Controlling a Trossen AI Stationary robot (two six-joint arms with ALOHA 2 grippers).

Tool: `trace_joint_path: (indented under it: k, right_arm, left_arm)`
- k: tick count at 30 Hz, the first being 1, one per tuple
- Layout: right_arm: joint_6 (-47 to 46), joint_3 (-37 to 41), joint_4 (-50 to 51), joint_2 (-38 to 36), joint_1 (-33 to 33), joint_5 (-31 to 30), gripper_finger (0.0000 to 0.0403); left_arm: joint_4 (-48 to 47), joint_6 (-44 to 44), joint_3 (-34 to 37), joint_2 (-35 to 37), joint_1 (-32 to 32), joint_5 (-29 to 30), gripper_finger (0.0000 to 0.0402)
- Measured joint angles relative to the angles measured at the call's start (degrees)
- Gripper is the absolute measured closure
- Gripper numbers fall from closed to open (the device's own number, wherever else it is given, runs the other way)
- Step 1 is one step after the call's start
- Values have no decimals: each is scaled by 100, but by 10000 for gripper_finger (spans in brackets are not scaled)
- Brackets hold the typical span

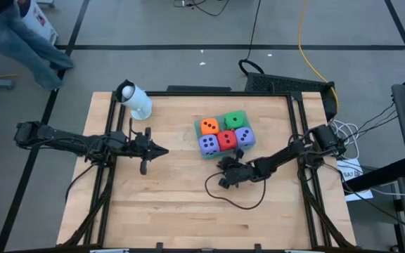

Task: Pick & Place Dice
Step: Put the small purple die into the blue bin

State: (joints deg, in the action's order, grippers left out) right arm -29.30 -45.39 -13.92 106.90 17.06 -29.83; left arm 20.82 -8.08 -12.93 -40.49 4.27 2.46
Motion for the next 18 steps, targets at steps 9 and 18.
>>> trace_joint_path:
  k: [9,18]
  right_arm:
    - [92,24,-190,-778,295,704,348]
    - [1296,15,-322,-1965,445,499,357]
  left_arm:
    - [-2,-4,0,1,0,2,380]
    - [52,-21,0,0,0,11,380]
